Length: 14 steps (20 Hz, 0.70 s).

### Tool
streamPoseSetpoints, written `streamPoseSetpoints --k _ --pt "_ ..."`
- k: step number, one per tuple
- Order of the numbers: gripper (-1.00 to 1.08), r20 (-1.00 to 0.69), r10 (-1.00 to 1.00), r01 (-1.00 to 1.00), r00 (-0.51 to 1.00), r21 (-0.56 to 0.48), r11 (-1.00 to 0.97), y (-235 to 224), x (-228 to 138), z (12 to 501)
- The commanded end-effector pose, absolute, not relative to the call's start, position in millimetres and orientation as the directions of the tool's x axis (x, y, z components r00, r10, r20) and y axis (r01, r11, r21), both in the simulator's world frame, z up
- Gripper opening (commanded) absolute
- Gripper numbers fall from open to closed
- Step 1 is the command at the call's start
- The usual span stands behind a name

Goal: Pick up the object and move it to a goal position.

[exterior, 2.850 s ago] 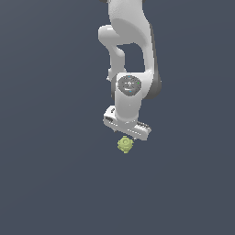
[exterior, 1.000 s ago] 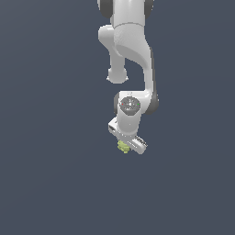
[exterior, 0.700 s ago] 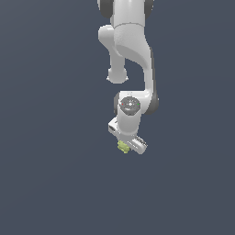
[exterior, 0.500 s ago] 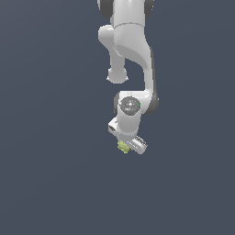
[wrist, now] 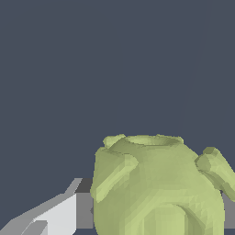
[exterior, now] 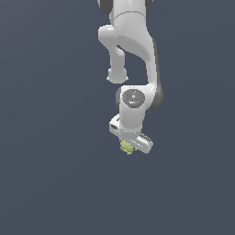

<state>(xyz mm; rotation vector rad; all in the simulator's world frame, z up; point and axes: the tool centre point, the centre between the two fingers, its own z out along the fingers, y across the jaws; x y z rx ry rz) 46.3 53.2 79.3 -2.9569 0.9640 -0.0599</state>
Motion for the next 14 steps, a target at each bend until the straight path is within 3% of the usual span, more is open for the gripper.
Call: streamPoseSetpoints --k 1,14 --pt "-1.0 0.047 -0.558 -0.554 0.829 -0.067 -0.83 60.9 57.8 105.1" --pt "-1.0 0.229 -0.269 -0.213 0.935 -0.24 -0.947 128.9 107.0 325.6"
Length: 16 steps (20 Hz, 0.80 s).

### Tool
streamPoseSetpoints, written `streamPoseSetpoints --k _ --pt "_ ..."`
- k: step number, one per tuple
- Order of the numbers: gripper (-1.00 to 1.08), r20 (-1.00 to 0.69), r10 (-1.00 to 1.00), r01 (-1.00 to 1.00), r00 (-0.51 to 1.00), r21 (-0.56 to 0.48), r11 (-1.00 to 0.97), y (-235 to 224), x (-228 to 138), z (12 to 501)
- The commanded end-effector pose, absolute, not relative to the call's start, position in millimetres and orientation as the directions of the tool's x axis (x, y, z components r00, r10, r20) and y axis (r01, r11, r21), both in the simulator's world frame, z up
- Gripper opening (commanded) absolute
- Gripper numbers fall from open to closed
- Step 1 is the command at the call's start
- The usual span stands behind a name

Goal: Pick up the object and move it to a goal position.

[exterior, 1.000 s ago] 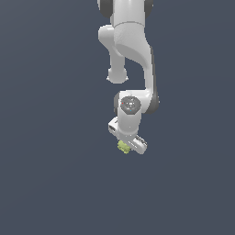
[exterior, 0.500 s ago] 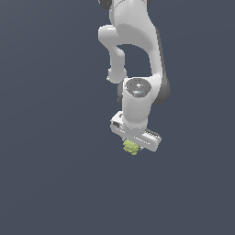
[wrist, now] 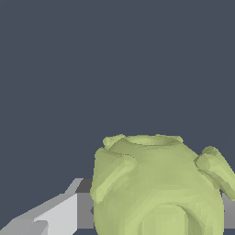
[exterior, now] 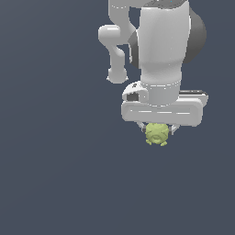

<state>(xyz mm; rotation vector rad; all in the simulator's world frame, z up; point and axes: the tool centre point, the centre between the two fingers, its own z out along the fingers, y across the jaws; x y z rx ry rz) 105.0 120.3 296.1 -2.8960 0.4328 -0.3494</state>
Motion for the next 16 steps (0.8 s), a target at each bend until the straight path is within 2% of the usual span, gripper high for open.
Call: streamPoseSetpoints --k 1,8,16 --pt "-1.0 0.245 -0.245 -0.183 0.938 -0.251 -0.951 134.2 107.6 343.9" --pt "-1.0 0.336 -0.119 -0.012 0.934 -0.302 -0.953 160.5 102.3 444.3" --pt "-1.0 0.389 -0.05 0.087 0.92 -0.325 -0.942 172.5 93.1 502.4"
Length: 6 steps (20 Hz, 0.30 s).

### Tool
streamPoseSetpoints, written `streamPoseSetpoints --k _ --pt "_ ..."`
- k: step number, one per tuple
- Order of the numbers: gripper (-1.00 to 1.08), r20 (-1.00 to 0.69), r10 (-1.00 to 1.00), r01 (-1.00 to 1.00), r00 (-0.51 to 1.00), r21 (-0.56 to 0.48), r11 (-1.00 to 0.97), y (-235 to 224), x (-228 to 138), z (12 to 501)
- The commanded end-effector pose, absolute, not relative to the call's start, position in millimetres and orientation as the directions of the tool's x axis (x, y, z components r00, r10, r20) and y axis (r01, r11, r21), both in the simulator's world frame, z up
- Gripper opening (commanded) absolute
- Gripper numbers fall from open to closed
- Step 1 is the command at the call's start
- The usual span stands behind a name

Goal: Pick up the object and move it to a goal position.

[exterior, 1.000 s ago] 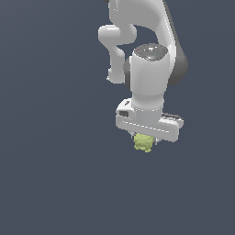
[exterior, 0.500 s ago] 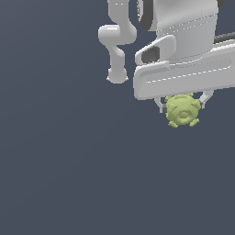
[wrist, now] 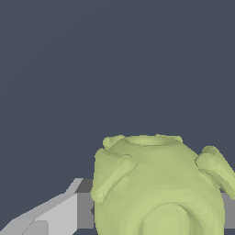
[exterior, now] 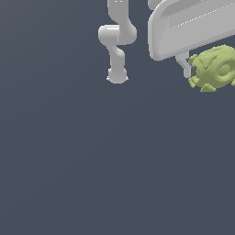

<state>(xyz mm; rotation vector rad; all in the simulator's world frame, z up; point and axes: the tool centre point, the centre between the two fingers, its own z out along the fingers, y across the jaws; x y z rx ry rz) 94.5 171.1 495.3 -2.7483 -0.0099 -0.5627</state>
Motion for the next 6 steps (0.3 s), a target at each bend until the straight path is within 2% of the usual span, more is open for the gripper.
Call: streamPoseSetpoints --k 1,6 --pt "-1.0 0.392 -0.046 0.091 0.919 -0.326 -0.941 173.0 92.5 505.3" --pt "-1.0 0.392 -0.046 0.093 0.919 -0.327 -0.94 172.7 92.5 507.0"
